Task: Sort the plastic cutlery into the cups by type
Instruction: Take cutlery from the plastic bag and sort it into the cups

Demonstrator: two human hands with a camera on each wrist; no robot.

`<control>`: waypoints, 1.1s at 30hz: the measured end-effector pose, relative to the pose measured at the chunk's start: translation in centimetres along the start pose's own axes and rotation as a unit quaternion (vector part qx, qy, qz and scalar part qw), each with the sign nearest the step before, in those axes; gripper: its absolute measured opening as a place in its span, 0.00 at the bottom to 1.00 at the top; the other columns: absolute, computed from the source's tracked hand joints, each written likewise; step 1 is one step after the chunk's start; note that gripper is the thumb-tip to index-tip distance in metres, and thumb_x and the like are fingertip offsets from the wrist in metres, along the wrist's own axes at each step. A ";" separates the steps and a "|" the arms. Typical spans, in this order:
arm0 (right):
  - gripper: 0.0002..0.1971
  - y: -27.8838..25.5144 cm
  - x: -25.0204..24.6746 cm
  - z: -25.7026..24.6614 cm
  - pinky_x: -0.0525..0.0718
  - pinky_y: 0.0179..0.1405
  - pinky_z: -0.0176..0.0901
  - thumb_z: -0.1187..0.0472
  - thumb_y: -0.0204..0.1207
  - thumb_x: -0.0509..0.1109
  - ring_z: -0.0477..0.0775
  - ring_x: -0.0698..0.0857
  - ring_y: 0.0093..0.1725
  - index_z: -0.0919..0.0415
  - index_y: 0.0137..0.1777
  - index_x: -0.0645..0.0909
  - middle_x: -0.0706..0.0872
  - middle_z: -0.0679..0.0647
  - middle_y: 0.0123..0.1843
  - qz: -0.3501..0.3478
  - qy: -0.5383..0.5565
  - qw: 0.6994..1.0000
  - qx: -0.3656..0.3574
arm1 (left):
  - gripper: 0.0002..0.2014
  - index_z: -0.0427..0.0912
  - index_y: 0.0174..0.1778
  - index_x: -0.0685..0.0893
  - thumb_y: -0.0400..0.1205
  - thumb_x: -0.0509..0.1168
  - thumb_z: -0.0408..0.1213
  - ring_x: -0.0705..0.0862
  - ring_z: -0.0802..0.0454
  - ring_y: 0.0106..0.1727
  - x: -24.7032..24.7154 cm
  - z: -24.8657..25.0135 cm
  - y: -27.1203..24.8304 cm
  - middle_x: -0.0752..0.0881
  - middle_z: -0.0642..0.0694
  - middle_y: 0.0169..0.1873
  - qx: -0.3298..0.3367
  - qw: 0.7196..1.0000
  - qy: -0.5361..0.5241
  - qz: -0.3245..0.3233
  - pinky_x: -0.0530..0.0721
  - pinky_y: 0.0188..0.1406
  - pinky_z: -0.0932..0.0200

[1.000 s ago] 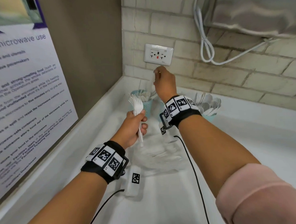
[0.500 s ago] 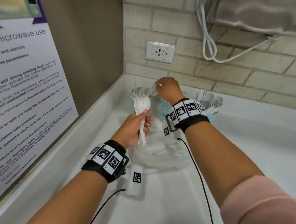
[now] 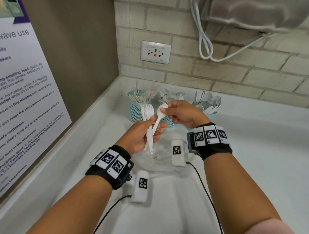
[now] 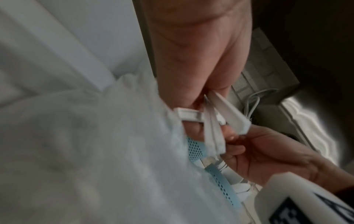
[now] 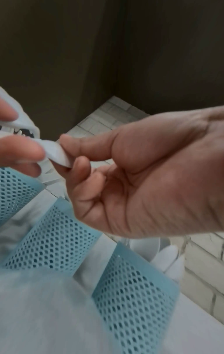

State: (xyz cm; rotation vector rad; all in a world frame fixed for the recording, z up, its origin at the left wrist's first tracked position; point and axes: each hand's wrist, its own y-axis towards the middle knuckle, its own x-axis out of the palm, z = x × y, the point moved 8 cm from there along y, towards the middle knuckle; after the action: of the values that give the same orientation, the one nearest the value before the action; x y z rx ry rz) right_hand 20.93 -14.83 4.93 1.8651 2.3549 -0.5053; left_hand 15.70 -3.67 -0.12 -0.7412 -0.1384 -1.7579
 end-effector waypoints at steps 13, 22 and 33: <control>0.10 -1.5 -1.7 1.6 0.79 0.26 0.35 0.63 0.77 0.70 0.47 0.78 0.27 0.61 0.56 0.76 0.80 0.55 0.34 0.090 0.001 0.996 0.007 | 0.10 0.34 0.58 0.81 0.84 0.62 0.32 0.81 0.56 0.34 1.3 -1.2 1.3 0.86 0.42 0.40 0.025 0.992 0.120 0.037 0.80 0.28 0.68; 0.13 -4.5 -11.5 -3.9 0.82 0.34 0.40 0.64 0.81 0.61 0.55 0.81 0.39 0.63 0.64 0.73 0.80 0.57 0.48 0.343 -0.035 0.928 -0.138 | 0.09 0.39 0.56 0.82 0.86 0.58 0.36 0.87 0.53 0.39 2.9 -1.2 1.7 0.88 0.44 0.43 -0.015 0.994 0.105 0.003 0.86 0.35 0.64; 0.14 -5.5 -15.7 -3.4 0.72 0.42 0.36 0.66 0.83 0.56 0.58 0.82 0.50 0.63 0.68 0.73 0.84 0.62 0.53 0.449 -0.192 0.858 -0.160 | 0.04 0.40 0.47 0.75 0.86 0.56 0.31 0.68 0.61 0.19 2.4 -1.6 2.4 0.76 0.46 0.31 -0.034 0.997 0.070 0.024 0.65 0.13 0.72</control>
State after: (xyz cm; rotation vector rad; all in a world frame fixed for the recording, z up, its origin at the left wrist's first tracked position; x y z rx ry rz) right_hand 19.99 -29.39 13.56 2.1442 1.0428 -0.2954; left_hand 16.86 -7.19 -0.76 -0.6636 0.0340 -1.7700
